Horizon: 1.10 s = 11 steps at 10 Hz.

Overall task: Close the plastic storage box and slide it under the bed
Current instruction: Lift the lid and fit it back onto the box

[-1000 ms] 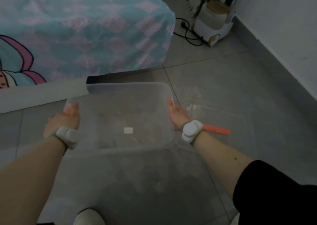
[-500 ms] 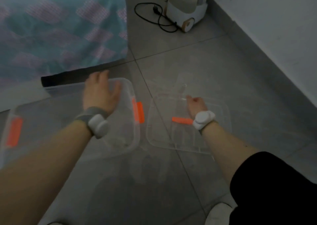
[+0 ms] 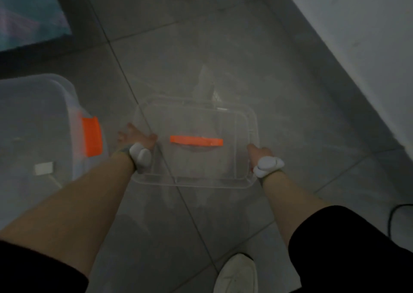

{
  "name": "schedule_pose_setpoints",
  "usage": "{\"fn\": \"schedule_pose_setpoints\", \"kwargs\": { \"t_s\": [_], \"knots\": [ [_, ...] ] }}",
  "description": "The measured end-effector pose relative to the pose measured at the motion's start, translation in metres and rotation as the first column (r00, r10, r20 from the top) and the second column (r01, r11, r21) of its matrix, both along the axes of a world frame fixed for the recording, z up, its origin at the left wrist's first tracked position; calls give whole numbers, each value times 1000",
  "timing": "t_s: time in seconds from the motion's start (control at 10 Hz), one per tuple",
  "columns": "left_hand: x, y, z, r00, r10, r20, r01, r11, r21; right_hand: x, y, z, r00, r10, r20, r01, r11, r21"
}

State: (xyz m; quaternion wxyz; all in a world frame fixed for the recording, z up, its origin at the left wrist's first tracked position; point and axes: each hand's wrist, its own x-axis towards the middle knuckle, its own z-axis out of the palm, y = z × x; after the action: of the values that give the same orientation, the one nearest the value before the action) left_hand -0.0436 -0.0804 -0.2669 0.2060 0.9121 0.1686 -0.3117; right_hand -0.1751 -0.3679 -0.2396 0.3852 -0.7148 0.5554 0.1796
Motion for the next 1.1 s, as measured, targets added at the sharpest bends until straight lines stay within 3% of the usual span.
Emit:
{"fn": "schedule_pose_setpoints", "kwargs": {
  "t_s": [0.2,0.3,0.4,0.5,0.6,0.7,0.8,0.9,1.1],
  "knots": [
    [-2,3,2,977,210,-45,-215,964,-156,-1,-3,-9,999,22,-24,-21,999,43],
    [1,-3,20,969,246,-35,-246,936,-252,-1,-7,0,990,-123,63,124,992,-12],
    [10,-17,53,978,194,75,-160,932,-326,18,-20,22,973,-184,139,200,973,-117],
    [25,-21,112,941,198,275,-66,903,-425,48,-29,63,945,-163,285,225,954,-199],
    [36,-1,178,825,274,494,45,840,-540,69,-15,109,846,-106,523,228,958,-174],
    [40,37,226,708,334,622,110,819,-564,100,8,147,616,-285,734,326,941,92],
    [50,93,265,607,483,631,91,746,-659,126,48,185,451,-494,743,327,866,377],
    [53,153,297,582,682,442,-87,593,-801,142,94,215,431,-523,736,144,845,516],
    [30,295,325,591,797,124,-265,338,-903,162,195,244,499,-502,707,-157,749,643]
  ]
}}
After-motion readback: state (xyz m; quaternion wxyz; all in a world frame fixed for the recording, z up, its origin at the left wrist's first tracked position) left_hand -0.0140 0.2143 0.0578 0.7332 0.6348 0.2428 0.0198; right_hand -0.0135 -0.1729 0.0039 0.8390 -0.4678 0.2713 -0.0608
